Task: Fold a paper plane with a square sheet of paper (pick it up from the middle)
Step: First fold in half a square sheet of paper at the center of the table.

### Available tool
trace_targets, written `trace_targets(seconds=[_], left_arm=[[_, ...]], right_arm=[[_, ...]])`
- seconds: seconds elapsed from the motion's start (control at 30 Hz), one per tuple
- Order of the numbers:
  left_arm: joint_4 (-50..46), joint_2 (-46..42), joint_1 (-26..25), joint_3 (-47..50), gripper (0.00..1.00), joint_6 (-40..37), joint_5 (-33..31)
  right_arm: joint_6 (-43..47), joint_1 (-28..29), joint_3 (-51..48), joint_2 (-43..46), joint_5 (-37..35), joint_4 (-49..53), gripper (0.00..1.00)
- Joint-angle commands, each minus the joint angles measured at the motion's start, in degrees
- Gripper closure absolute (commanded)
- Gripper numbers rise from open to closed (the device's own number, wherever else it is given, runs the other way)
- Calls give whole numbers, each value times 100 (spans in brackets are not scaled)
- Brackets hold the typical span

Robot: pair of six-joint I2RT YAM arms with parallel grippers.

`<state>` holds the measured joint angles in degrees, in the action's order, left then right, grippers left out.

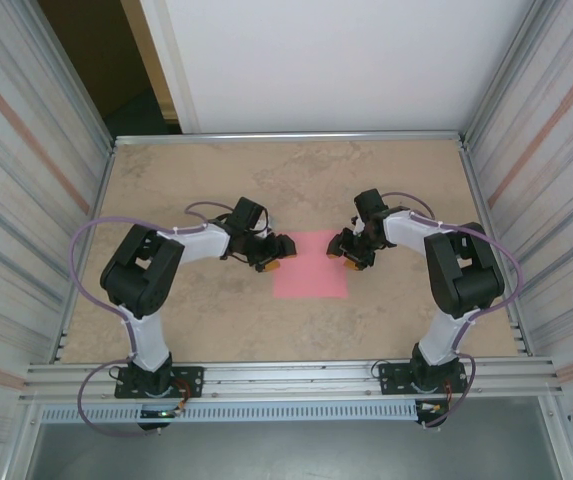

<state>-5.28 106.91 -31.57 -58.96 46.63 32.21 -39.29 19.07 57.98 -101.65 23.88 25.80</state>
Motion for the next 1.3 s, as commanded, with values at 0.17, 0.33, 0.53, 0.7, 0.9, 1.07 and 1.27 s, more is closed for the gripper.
trace_targets(seconds=[0.17, 0.33, 0.53, 0.7, 0.9, 1.07, 1.27], left_arm=[[469, -92, 81, 434, 26, 213, 63], [619, -177, 109, 541, 22, 300, 116], [571, -230, 111, 538, 20, 251, 65], [496, -110, 136, 587, 20, 264, -8], [488, -160, 152, 539, 19, 231, 14], [366, -162, 153, 508, 18, 180, -18], [83, -171, 144, 412, 18, 65, -121]], right_arm=[[49, 191, 56, -372, 226, -306, 49], [-8, 317, 201, -504, 295, -405, 52], [-87, 523, 405, -664, 386, -510, 55], [-90, 551, 384, -611, 162, -505, 57], [28, 653, 546, -761, 249, -480, 58], [-26, 806, 723, -965, 373, -573, 59], [-122, 965, 849, -1107, 515, -686, 60]])
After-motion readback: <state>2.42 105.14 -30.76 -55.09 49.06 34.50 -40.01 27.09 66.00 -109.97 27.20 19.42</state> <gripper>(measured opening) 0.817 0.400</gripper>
